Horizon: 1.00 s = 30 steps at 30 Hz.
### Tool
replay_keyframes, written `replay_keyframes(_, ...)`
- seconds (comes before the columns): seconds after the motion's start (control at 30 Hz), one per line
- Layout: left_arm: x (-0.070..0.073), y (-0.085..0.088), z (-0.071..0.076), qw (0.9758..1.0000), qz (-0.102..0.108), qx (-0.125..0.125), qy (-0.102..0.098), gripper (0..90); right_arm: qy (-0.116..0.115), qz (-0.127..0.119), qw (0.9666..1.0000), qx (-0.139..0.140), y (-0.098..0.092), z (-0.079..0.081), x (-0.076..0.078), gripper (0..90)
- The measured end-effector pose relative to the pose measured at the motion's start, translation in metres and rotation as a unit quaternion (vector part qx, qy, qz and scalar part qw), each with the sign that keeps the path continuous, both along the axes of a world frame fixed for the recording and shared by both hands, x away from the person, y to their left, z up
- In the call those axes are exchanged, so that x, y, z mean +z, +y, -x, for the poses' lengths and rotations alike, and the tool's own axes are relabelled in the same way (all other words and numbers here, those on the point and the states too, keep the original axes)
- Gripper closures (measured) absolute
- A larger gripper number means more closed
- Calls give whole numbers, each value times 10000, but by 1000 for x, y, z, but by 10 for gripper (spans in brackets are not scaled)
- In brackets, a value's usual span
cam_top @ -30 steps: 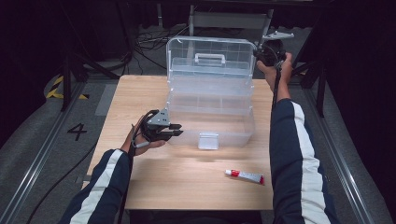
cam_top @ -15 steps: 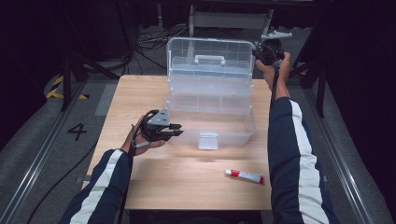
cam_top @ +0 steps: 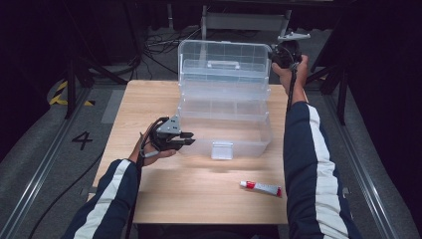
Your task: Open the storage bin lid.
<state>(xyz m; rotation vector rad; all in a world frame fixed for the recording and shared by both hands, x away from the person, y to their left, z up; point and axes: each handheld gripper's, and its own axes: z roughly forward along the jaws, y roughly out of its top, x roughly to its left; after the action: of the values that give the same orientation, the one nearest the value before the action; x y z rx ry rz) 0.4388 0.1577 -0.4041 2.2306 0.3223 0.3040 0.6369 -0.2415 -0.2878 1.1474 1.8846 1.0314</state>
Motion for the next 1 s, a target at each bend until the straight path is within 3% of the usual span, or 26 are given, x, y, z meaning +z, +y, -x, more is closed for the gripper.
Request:
replay_keyframes(0.6,0,0,0,10000,8,7,0,749,41,-128,9999,17,-2,-13,-9,830)
replay_keyframes(1.0,0,1,0,10000,27,9,9,749,136,-56,9999,-40,-1,-21,-12,825)
